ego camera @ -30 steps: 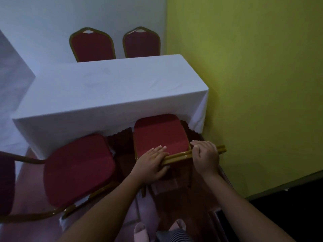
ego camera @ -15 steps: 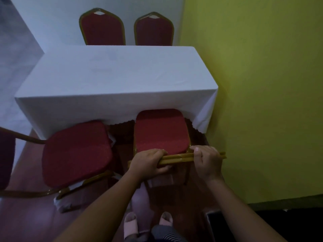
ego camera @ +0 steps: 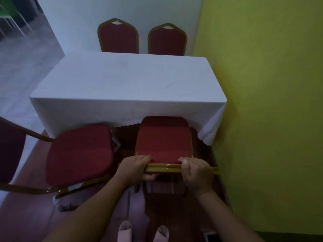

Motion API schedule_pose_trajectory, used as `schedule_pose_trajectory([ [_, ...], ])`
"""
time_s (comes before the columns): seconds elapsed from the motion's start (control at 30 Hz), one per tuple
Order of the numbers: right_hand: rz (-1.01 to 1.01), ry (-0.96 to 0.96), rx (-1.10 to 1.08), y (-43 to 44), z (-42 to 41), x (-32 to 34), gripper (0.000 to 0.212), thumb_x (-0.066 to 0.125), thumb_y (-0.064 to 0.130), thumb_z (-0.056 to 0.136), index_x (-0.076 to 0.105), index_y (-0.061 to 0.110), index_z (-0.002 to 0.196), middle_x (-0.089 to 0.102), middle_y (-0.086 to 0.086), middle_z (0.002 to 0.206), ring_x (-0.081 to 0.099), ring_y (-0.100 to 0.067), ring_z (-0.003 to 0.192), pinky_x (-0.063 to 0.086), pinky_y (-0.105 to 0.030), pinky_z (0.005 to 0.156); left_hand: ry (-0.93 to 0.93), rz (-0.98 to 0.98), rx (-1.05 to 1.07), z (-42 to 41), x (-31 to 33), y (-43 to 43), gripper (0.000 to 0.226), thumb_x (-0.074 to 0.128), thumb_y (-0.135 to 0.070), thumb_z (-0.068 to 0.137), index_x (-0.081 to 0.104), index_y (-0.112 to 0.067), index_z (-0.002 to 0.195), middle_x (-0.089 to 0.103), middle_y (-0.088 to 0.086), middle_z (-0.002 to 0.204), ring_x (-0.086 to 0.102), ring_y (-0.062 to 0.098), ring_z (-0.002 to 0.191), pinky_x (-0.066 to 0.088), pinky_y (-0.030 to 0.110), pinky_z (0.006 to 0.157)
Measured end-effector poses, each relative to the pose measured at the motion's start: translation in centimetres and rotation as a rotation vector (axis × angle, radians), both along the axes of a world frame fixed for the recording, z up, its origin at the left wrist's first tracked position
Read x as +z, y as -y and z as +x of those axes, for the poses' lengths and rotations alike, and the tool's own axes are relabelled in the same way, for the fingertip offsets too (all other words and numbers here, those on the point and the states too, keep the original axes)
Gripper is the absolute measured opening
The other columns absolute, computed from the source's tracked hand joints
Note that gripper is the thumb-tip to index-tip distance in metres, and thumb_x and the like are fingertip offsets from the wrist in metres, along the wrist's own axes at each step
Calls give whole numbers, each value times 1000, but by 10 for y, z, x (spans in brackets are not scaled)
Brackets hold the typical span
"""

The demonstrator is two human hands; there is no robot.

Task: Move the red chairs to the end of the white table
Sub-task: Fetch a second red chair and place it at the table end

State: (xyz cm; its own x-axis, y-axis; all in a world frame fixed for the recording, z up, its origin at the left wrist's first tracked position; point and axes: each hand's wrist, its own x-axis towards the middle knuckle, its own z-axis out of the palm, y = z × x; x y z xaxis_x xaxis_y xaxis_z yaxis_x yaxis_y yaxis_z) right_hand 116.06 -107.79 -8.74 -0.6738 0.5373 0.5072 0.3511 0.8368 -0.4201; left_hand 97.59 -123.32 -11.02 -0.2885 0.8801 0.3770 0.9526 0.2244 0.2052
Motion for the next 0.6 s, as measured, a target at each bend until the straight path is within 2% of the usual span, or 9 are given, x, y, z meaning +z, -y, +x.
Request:
schedule_pose_trajectory([
  [0.17,-52,9,-18,10,-12,3,46,34,26,93,77,15,80,75,2,78,69,-12,69,53,-30,64,-11,47,55,-4,2,9,54,50,-67,69,72,-20,87,71,-4,68,69,18,59,50,27,42],
  [0.6,0,-38,41,1,0,1,45,36,24,92,78,13,81,76,1,79,70,-12,69,48,-22,61,-37,28,107,11,-3,13,61,46,-73,71,73,-25,95,73,-5,70,70,15,62,50,26,45],
])
